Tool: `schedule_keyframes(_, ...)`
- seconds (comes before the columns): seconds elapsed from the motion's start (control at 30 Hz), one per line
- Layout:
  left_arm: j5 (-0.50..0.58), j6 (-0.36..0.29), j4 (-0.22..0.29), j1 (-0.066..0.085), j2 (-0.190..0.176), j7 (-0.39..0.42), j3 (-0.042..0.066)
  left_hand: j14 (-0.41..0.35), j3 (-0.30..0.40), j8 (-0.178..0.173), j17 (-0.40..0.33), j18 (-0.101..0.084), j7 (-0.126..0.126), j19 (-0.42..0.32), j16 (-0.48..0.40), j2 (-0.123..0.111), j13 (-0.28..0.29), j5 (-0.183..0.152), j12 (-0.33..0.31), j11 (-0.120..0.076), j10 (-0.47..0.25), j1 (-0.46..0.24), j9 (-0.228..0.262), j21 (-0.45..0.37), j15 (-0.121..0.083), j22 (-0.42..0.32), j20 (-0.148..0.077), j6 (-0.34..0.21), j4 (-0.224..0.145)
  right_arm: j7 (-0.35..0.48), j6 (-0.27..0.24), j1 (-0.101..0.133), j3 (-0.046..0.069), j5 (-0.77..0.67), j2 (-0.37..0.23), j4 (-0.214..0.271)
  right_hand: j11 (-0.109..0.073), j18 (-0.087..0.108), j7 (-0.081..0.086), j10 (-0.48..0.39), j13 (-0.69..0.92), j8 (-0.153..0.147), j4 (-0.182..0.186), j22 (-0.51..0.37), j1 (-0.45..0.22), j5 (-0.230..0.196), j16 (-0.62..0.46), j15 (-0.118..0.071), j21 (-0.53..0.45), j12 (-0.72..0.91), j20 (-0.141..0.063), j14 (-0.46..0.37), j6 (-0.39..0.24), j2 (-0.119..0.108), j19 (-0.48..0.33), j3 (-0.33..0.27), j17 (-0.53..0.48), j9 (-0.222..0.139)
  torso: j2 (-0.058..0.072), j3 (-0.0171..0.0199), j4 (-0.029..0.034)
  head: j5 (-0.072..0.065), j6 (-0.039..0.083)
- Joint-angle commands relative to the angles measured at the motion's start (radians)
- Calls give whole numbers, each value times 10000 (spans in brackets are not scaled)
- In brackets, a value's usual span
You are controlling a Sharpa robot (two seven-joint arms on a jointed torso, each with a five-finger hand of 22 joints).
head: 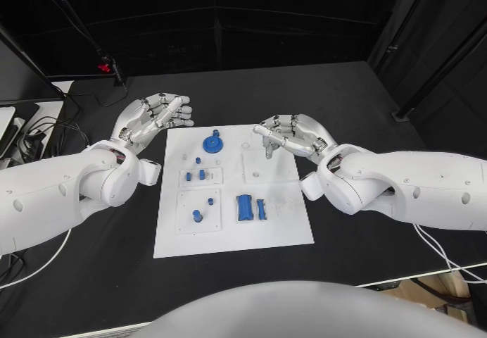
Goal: Assemble the parts on the task board
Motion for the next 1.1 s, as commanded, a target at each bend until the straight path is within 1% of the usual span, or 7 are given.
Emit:
schedule_keyframes(0.03, 329, -268, 23, -40, 64, 891, 7, -94, -89, 80, -2, -59, 1149, -88, 39, -2, -6, -38, 37, 7, -121, -106, 0, 19, 9, -27, -9, -58, 19, 2537, -57, 21, 5, 1638, 202, -165, 733, -433, -199, -1309, -1529, -298, 153, -872, -1178, -378, -1665, 756, -1470, -1814, 371, -1628, -954, -1282, -1383, 730, -1243, -260, -4, 12, 23, 56, 1)
schedule_keyframes(0.17, 399, -366, 65, -87, 84, 1122, 8, -138, -120, 74, -2, -69, 1148, -117, 41, -28, -5, -75, 42, 8, -151, -144, -11, 12, 17, -41, -9, -117, 20, 2845, 220, 21, 4, 2181, 410, -307, 1092, -745, -571, -2913, -2522, -687, 402, -1722, -2399, -192, -3069, 1151, -2850, -3139, 585, -3660, -2221, -3395, -2923, 1334, -2155, -485, -27, -5, 25, 68, 54)
schedule_keyframes(0.33, 434, -398, 103, -127, 91, 1282, 8, -171, -144, 71, -1, -77, 1157, -138, 49, -64, -4, -97, 51, 16, -173, -180, -17, 9, 23, -53, -9, -186, 22, 3093, 419, 21, 3, 2447, 544, -404, 821, -904, -1105, -4276, -3101, -752, 402, -3122, -2762, 116, -3873, 870, -4182, -3893, 865, -5254, -3292, -3779, -4367, 955, -2710, -512, -11, 2, 45, 96, 389)
schedule_keyframes(0.43, 275, -332, 107, -165, 81, 91, 44, -2428, 744, -3599, -648, -1547, -1560, -3887, -4758, 184, -646, -968, -3579, -1279, -3340, -6266, -683, -785, -1173, -4031, -1661, -2645, -1679, 2162, 37, -52, 68, 1781, 545, -422, -373, -1551, -1457, -5953, -6755, -3305, -1304, -7715, -7647, -986, -6113, -104, -5119, -5619, -580, -6627, -4608, -2343, -6090, 2254, -6314, -2532, -40, 4, 20, 98, 253)
schedule_keyframes(0.5, 330, -494, 181, -233, 75, 40, 122, -2905, 744, -4355, -648, -1547, -1560, -4669, -5746, 184, -646, -968, -4318, -1557, -4003, -7620, -683, -785, -2089, -4838, -2002, -3157, -2031, 2105, -113, -151, 194, 1943, 611, -514, -600, -1551, -1457, -6297, -7442, -3772, -1626, -8623, -8620, -1817, -6544, -891, -6015, -5954, -835, -6908, -4874, -2044, -6462, 2490, -6988, -2901, -84, 10, 14, 137, 334)
schedule_keyframes(0.7, 692, -1576, 670, -688, 38, -302, 646, -4121, 744, -6286, -648, -1547, -1560, -6662, -7505, 184, -646, -968, -6205, -2270, -5690, -9949, -683, -785, -2089, -6922, -2876, -4469, -2930, 1733, -1109, -808, 1027, 3014, 1051, -1127, -1322, -1551, -1457, -7376, -8910, -5240, -2629, -10564, -10604, -1817, -7898, -891, -6015, -7007, -1656, -7810, -5711, -1119, -7618, 3235, -9121, -4070, -379, 50, -28, 401, 876)
schedule_keyframes(1.1, 1682, -4527, 2005, -1928, -63, -1233, 2076, -4121, 744, -6286, -648, -1547, -1560, -6662, -8264, 184, -646, -968, -6205, -2270, -5690, -10973, -683, -785, -2089, -6922, -2876, -4469, -2930, 1376, -2062, -1437, 1825, 4040, 1472, -1713, -1322, -1551, -1457, -7376, -9616, -5240, -2629, -11494, -11570, -1817, -7898, -891, -6015, -7007, -1656, -7810, -5711, -1119, -7618, 3235, -9121, -4070, -1205, 163, -147, 1142, 2394)
